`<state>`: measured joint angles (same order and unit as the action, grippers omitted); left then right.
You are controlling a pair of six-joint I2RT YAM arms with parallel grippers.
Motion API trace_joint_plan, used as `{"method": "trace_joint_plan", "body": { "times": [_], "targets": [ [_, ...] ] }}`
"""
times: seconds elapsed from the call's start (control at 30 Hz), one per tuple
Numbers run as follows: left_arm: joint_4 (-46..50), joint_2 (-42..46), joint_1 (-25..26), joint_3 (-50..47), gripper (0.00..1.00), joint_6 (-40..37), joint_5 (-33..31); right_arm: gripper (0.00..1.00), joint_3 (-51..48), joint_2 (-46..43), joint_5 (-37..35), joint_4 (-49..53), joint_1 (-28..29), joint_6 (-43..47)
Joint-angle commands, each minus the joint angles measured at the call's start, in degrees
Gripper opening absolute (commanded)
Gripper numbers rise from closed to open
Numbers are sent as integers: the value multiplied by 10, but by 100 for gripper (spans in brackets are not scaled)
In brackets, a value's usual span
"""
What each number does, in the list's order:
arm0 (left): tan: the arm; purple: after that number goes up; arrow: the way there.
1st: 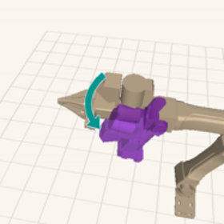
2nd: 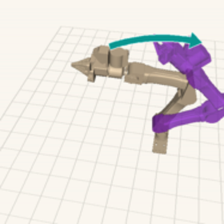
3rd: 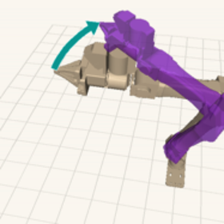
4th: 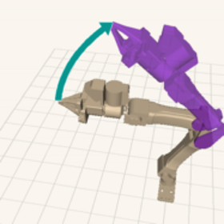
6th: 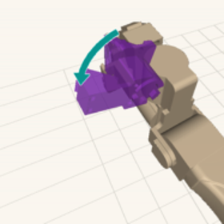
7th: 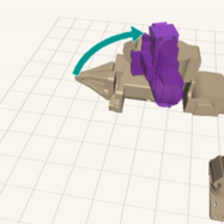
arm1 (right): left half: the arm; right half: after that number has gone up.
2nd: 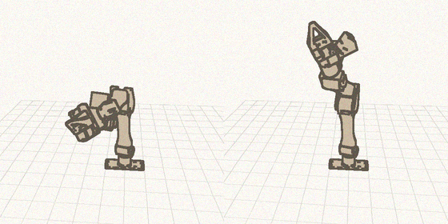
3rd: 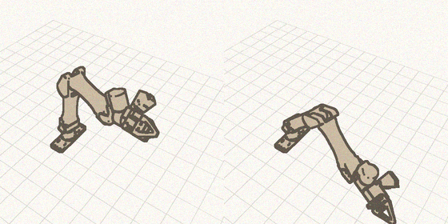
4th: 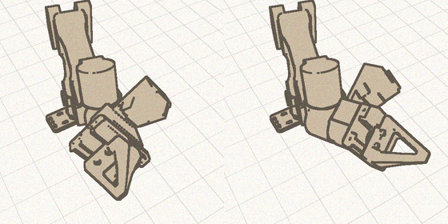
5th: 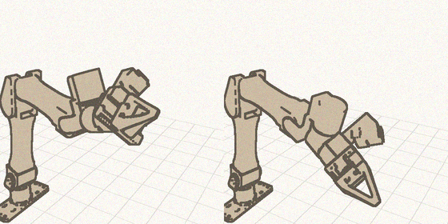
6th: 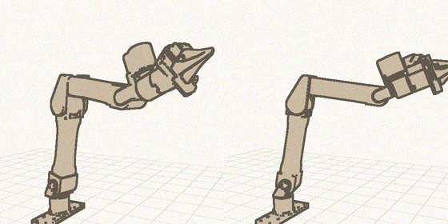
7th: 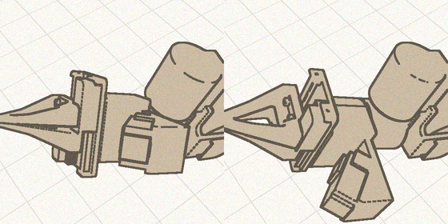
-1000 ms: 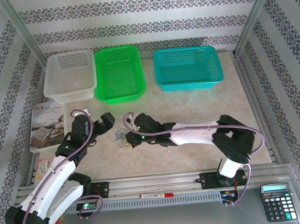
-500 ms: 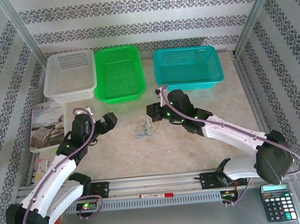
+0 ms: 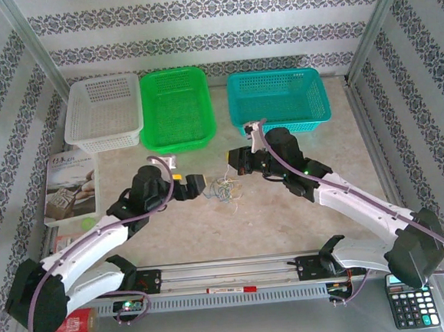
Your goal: Untangle the cables
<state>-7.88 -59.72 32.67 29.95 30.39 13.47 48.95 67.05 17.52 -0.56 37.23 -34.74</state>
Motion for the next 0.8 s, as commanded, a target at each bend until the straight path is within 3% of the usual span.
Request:
{"method": "trace_joint_plan", "body": {
  "times": [0.0, 0.4, 0.53, 0.67, 0.77],
  "targets": [
    [-111, -31, 40, -2, 100, -62, -30, 0, -11, -12, 10, 1, -5, -12],
    [-263, -232, 109, 77, 99, -97, -59, 0, -29, -33, 0, -9, 6, -39],
    [-305, -287, 112, 94, 86, -85, -71, 0, -22, -45, -2, -11, 10, -51],
    [-326, -328, 113, 93, 59, -71, -61, 0, 8, -61, -2, -12, 7, -70],
    [-345, -344, 113, 78, 48, -61, -57, 0, 42, -69, 7, -17, 1, -83]
  ]
}}
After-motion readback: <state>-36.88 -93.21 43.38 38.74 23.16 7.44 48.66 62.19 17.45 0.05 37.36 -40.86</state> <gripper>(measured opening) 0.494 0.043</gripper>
